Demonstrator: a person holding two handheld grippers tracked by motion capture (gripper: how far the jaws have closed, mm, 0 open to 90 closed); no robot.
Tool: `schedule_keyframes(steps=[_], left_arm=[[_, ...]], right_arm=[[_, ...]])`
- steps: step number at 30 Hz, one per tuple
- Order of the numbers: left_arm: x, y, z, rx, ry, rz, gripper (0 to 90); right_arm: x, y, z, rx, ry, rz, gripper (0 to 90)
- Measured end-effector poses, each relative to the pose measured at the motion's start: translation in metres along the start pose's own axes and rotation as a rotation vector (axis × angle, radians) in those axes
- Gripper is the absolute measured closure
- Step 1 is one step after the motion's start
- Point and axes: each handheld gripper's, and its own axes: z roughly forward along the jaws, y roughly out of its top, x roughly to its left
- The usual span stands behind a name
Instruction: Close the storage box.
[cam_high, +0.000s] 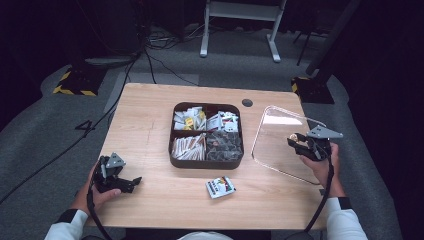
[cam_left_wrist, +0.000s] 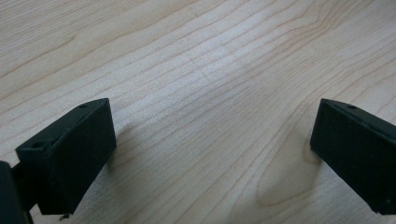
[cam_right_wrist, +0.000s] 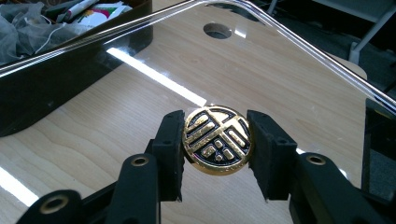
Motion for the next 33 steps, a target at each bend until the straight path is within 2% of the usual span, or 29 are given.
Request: schedule_keyframes(steps=[14, 33], left_arm=[[0.000, 0.000, 0.000, 0.000, 0.000, 0.001, 0.5], [0.000, 0.000, 0.000, 0.000, 0.001, 0.002, 0.5]], right_arm=[[0.005, 0.020, -0.001, -0.018, 0.005, -0.029, 58.8], [0.025, 0.054, 0.011, -0.033, 0.033, -0.081, 58.8]])
